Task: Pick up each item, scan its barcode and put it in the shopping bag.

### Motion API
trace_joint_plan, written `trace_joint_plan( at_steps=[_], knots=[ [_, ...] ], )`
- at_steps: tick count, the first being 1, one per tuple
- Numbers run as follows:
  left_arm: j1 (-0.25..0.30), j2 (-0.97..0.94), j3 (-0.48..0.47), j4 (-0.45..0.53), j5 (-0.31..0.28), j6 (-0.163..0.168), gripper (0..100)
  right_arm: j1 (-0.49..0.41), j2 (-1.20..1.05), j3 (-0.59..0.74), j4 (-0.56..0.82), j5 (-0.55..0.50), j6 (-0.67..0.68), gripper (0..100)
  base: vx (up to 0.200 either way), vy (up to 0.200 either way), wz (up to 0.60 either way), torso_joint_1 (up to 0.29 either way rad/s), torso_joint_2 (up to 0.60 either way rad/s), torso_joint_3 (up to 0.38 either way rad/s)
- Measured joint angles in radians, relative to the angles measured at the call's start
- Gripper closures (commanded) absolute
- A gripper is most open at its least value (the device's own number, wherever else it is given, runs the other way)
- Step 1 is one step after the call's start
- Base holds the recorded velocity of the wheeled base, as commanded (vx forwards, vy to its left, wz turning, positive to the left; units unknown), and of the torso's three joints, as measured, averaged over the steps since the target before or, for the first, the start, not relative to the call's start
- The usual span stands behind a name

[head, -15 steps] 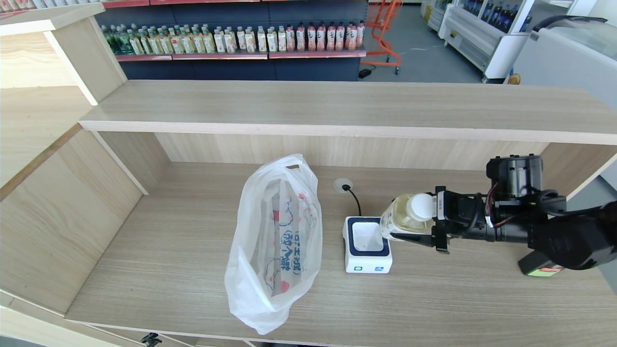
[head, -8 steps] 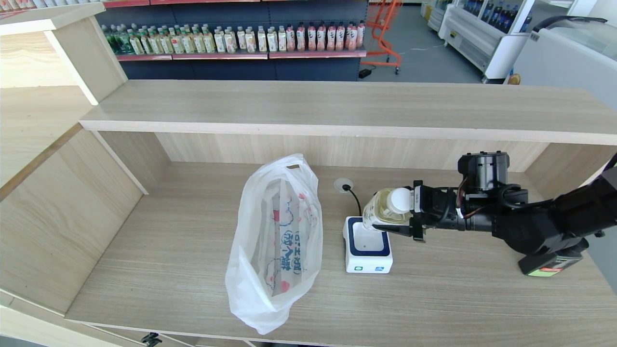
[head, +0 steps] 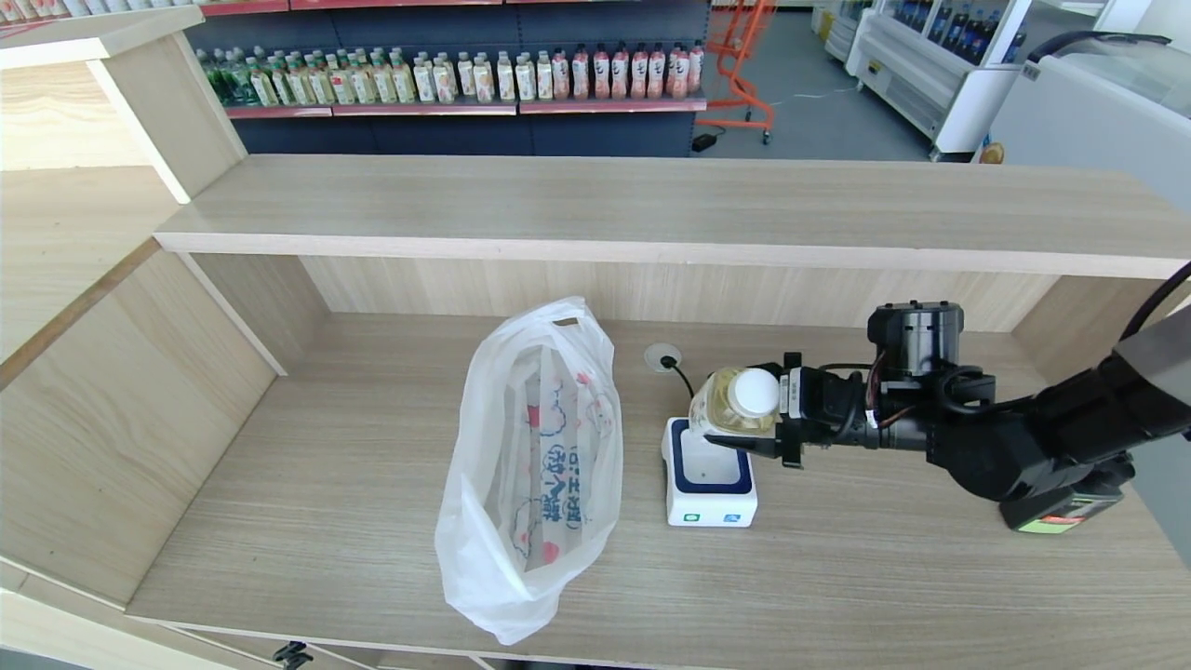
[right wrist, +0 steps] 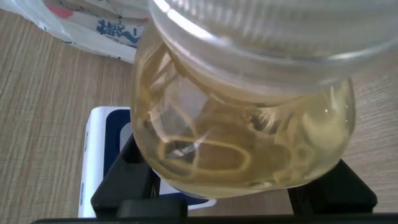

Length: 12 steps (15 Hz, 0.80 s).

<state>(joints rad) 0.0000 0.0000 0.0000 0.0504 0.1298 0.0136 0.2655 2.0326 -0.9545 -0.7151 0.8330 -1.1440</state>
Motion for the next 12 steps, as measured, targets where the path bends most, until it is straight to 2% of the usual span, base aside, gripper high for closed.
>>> trace_joint_plan(
  at_steps=[2,4,6,8,9,10,12],
  knots=[
    [0.000,0.000,0.000,0.000,0.000,0.000,0,0.000,-0.004,0.002,0.000,-0.002,0.013,100,0.000,0.000,0.00,0.000,0.00,0.000],
    [0.000,0.000,0.000,0.000,0.000,0.000,0,-0.008,-0.037,0.020,0.009,-0.006,0.118,100,0.000,0.000,0.00,0.000,0.00,0.000],
    [0.000,0.000,0.000,0.000,0.000,0.000,0,-0.023,-0.128,0.056,0.007,-0.008,0.335,100,0.000,0.000,0.00,0.000,0.00,0.000],
    [0.000,0.000,0.000,0.000,0.000,0.000,0,-0.035,-0.270,0.093,0.007,-0.011,0.674,100,0.000,0.000,0.00,0.000,0.00,0.000],
    [0.000,0.000,0.000,0.000,0.000,0.000,0,-0.039,-0.330,0.108,0.006,-0.025,0.802,100,0.000,0.000,0.00,0.000,0.00,0.000],
    [0.000,0.000,0.000,0.000,0.000,0.000,0,-0.043,-0.378,0.131,0.003,-0.056,0.884,100,0.000,0.000,0.00,0.000,0.00,0.000],
    [0.000,0.000,0.000,0.000,0.000,0.000,0,-0.046,-0.433,0.190,0.004,-0.094,0.964,100,0.000,0.000,0.00,0.000,0.00,0.000]
  ],
)
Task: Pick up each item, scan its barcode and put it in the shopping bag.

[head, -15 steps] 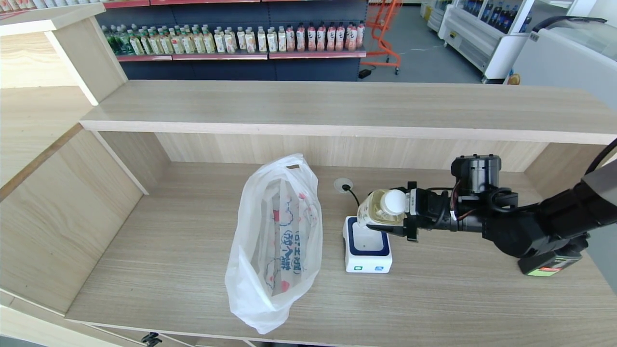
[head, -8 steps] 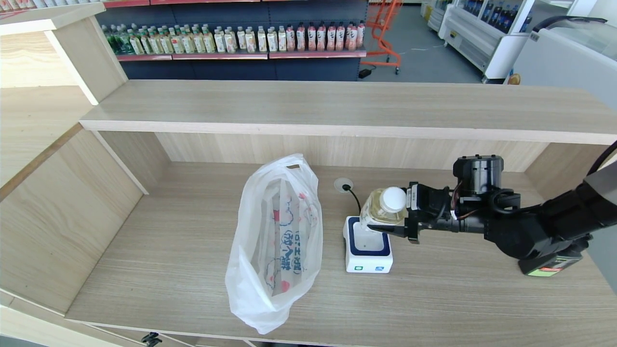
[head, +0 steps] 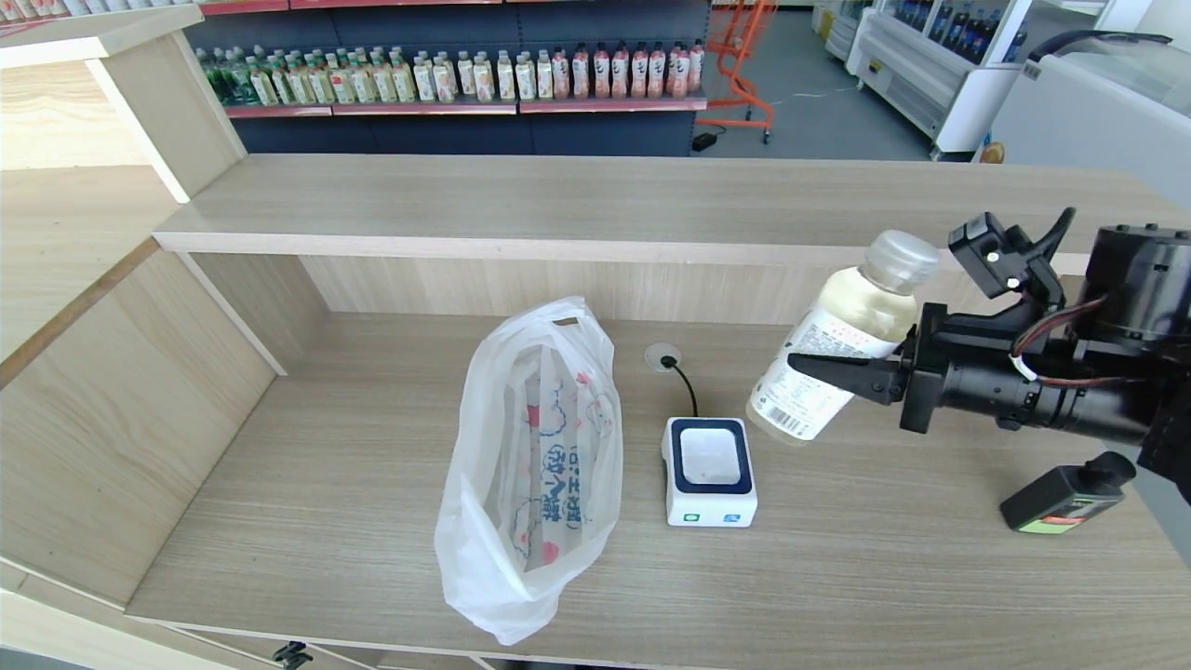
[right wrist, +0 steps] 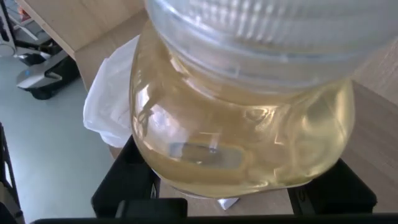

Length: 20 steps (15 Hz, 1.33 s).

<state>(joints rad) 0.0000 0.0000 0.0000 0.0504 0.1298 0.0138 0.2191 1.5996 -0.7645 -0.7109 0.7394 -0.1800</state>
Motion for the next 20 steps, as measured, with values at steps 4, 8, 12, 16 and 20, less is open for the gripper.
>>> trace_joint_plan(
  at_steps=[4,8,12,16,20],
  knots=[
    [0.000,0.000,0.000,0.000,0.000,0.000,0,0.005,-0.054,0.083,-0.002,-0.004,0.084,100,0.000,0.000,0.00,0.000,0.00,0.000],
    [0.000,0.000,0.000,0.000,0.000,0.002,0,0.007,-0.065,0.093,-0.004,-0.004,0.127,100,0.000,0.000,0.00,0.000,0.00,0.000],
    [0.000,0.000,0.000,0.000,0.000,0.000,0,0.017,-0.059,0.089,-0.005,-0.007,0.146,100,-0.100,0.100,0.00,0.002,0.00,0.002],
    [-0.002,0.000,0.000,0.000,0.000,-0.001,0,0.060,-0.039,0.081,-0.004,-0.007,0.210,100,-0.050,0.050,0.00,0.004,0.00,0.002],
    [0.000,0.000,0.000,0.000,0.000,0.000,0,0.112,0.023,0.022,-0.009,-0.070,0.283,100,0.000,0.000,0.00,0.000,0.00,0.000]
  ],
)
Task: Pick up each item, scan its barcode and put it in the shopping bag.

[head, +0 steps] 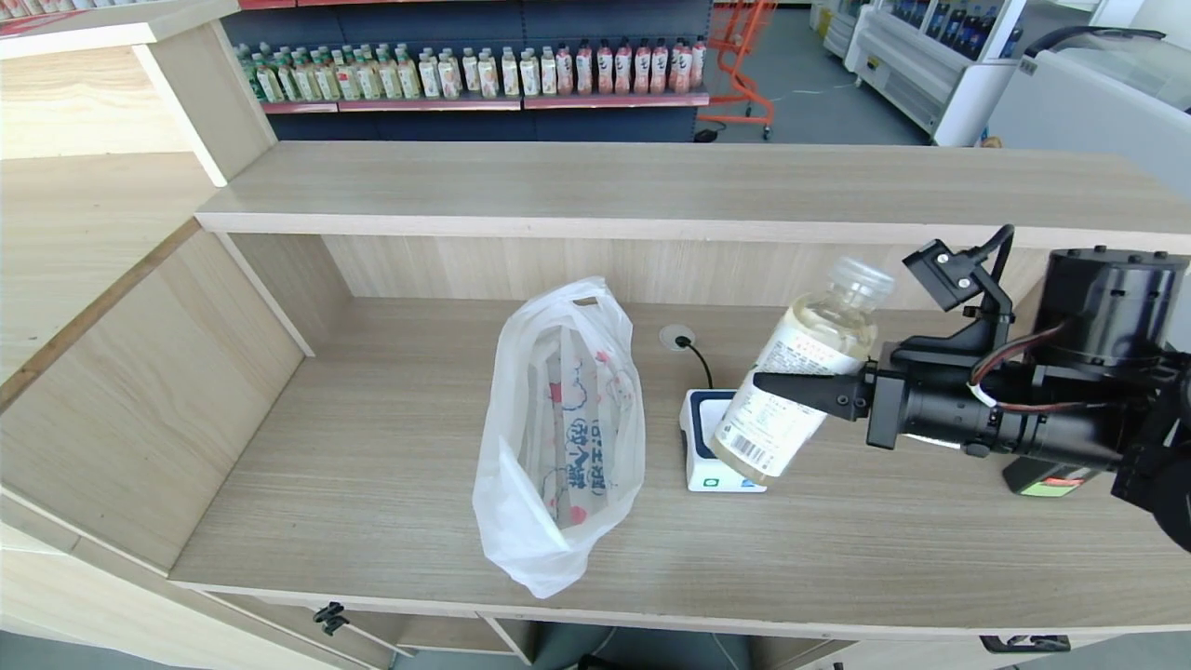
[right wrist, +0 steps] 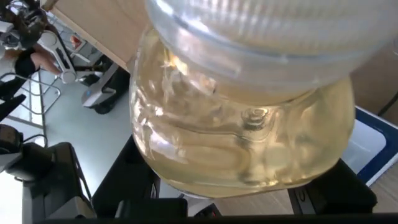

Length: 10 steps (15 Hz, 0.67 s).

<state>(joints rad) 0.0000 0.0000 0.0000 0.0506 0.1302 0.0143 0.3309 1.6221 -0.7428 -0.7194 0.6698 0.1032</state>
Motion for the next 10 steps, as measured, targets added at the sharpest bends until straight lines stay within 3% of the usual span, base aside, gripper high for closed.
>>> trace_joint_plan(
  at_steps=[5,10],
  knots=[
    [0.000,0.000,0.000,0.000,0.000,-0.001,0,0.058,0.139,-0.066,-0.086,-0.052,0.089,100,0.000,0.000,0.00,0.000,0.00,0.000],
    [0.000,0.000,0.000,0.000,0.000,-0.001,0,0.123,0.325,-0.152,-0.199,-0.073,0.094,100,0.000,0.000,0.00,0.000,0.00,0.000]
  ],
)
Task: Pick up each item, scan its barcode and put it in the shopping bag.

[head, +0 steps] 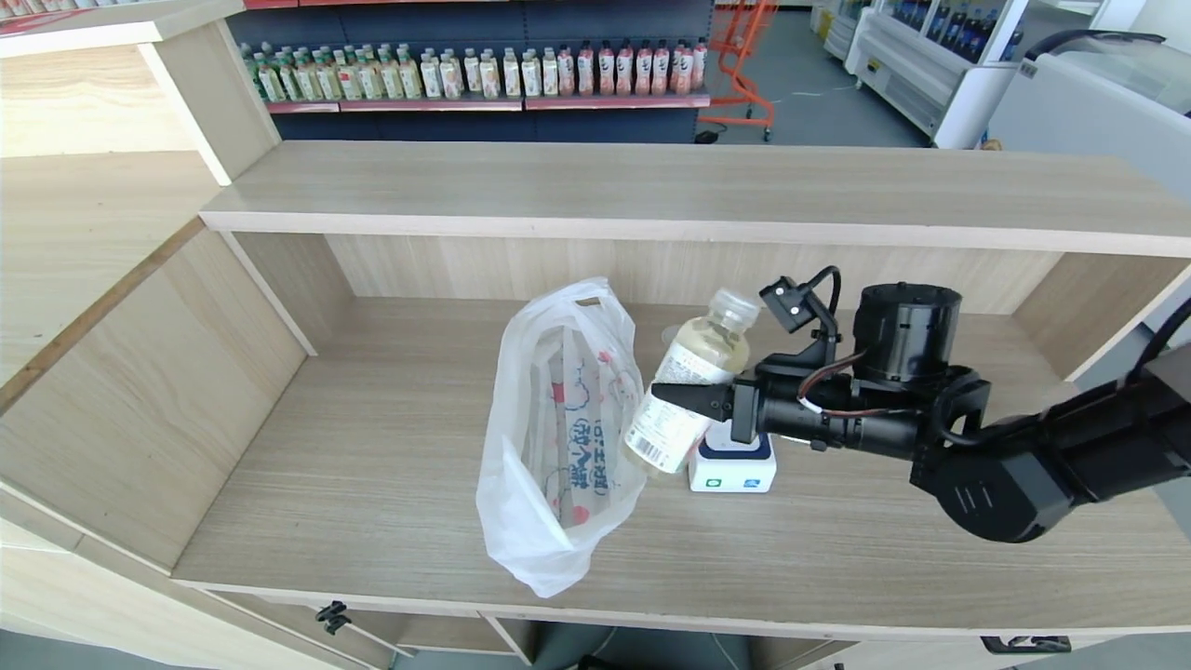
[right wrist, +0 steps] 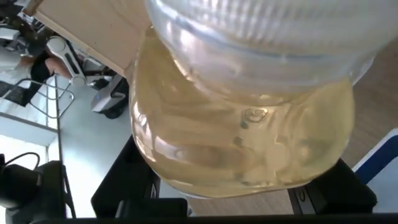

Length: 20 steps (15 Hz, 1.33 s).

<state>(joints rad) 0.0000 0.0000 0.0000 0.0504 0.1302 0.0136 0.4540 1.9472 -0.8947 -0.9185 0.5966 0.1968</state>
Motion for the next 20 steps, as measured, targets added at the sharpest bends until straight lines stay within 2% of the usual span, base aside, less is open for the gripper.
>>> trace_joint_plan(
  at_steps=[4,8,11,14,17,18,20],
  knots=[
    [0.000,0.000,0.000,0.000,0.000,0.000,0,0.069,0.172,-0.113,-0.094,-0.002,-0.041,100,0.000,0.000,0.00,0.000,0.00,0.000],
    [0.000,0.000,0.000,0.000,0.000,0.000,0,0.120,0.334,-0.277,-0.095,-0.003,-0.273,100,0.000,0.000,0.00,0.000,0.00,0.000],
    [0.000,0.000,0.000,0.000,0.000,0.000,0,0.137,0.430,-0.398,-0.094,-0.005,-0.366,100,0.000,0.000,0.00,0.000,0.00,0.000],
    [0.000,0.000,0.000,0.000,0.000,0.000,0,0.145,0.501,-0.456,-0.094,-0.005,-0.464,100,0.000,0.000,0.00,0.000,0.00,0.000],
    [0.000,0.000,0.000,0.000,0.000,0.000,0,0.148,0.540,-0.468,-0.102,-0.003,-0.499,100,0.000,0.000,0.00,0.000,0.00,0.000],
    [0.000,0.000,0.000,0.000,0.000,0.000,0,0.148,0.548,-0.469,-0.104,-0.003,-0.506,0,0.000,0.000,0.00,0.000,0.00,0.000],
    [0.000,0.000,0.000,0.000,0.000,0.000,0,0.146,0.552,-0.467,-0.090,-0.002,-0.488,0,0.000,0.000,0.00,0.000,0.00,0.000]
  ],
)
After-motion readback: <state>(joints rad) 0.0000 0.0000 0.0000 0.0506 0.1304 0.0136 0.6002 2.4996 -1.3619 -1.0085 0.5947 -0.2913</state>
